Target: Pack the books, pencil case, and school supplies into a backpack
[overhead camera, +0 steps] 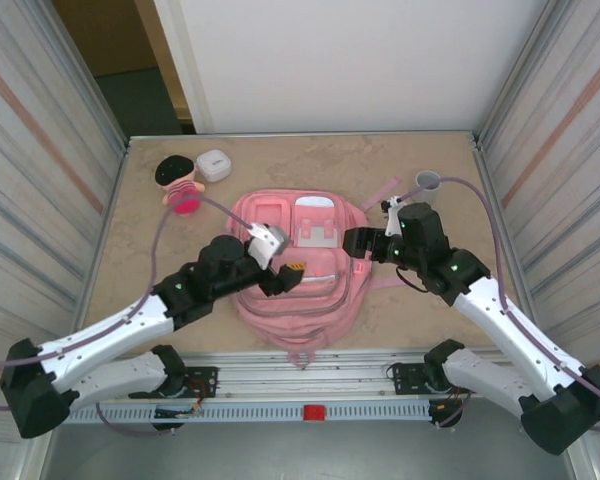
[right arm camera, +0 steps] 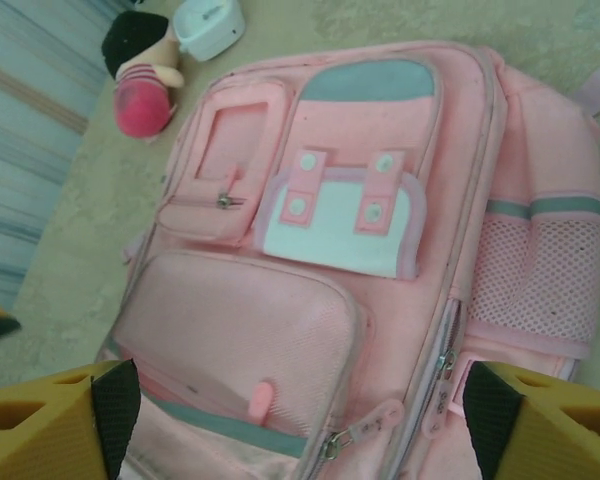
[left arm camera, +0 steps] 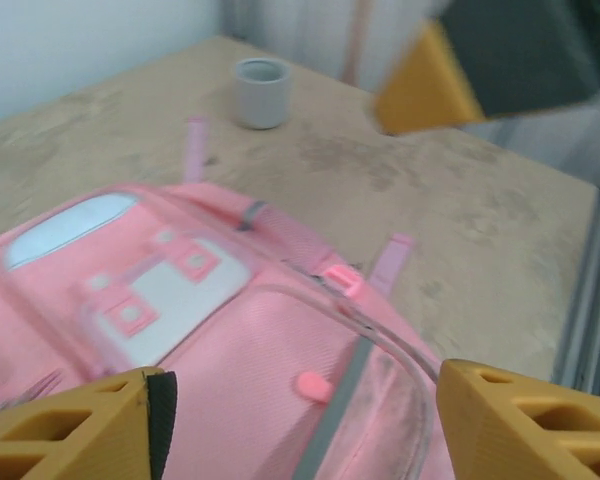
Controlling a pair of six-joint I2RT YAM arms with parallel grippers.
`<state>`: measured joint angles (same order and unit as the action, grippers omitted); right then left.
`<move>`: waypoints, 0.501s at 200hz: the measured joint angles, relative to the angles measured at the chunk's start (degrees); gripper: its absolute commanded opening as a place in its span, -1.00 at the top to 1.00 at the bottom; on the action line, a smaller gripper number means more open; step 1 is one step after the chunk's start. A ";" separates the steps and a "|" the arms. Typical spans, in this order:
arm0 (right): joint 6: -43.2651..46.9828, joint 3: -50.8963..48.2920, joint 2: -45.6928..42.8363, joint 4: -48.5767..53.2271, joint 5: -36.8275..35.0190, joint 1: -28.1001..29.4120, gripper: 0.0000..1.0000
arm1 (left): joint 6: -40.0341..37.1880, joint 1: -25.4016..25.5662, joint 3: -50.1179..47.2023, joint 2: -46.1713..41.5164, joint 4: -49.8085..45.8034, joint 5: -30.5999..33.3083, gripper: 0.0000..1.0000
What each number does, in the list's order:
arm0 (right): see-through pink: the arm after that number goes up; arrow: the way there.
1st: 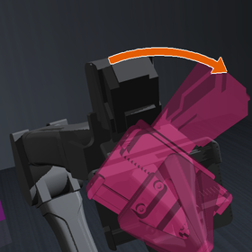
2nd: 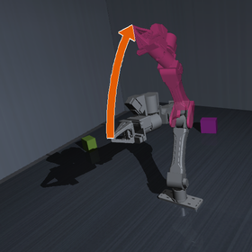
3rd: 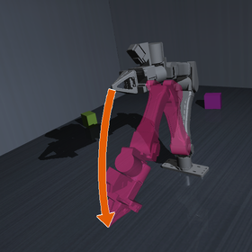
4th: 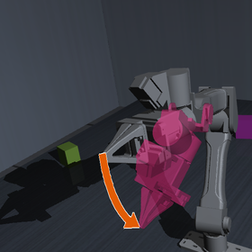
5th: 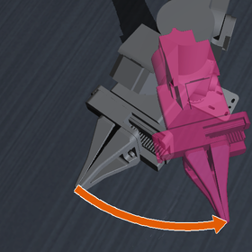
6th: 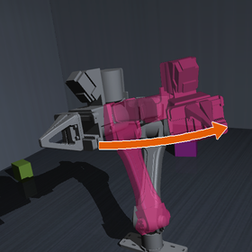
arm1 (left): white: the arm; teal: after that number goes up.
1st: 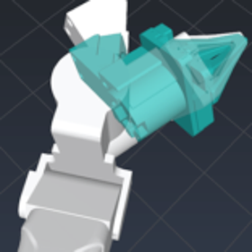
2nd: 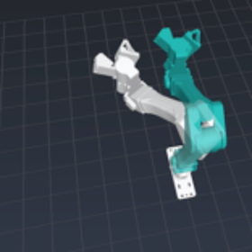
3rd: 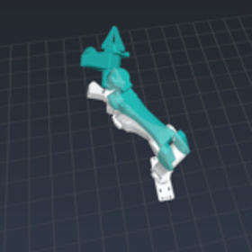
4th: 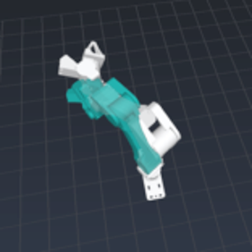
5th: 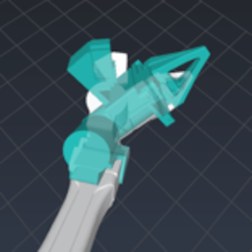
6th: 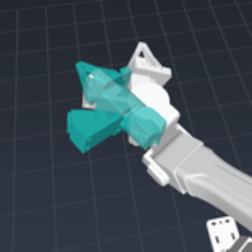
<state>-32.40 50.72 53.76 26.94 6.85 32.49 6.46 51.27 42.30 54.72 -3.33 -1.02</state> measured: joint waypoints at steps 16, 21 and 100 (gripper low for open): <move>-0.04 1.73 0.31 2.78 -2.25 2.47 -0.72 | 5.31 -0.63 5.11 -1.09 -7.56 4.72 -0.56; -0.04 2.10 0.46 3.50 -2.86 3.34 -0.72 | 6.64 -0.79 6.49 -1.25 -9.68 5.86 -0.58; -1.05 3.17 6.40 8.07 -8.26 12.50 -0.71 | 21.27 -2.73 10.60 -0.42 -31.78 10.12 -0.75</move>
<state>-33.45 53.89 60.16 35.00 -1.41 44.99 27.73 48.53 52.90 54.30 -35.11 9.10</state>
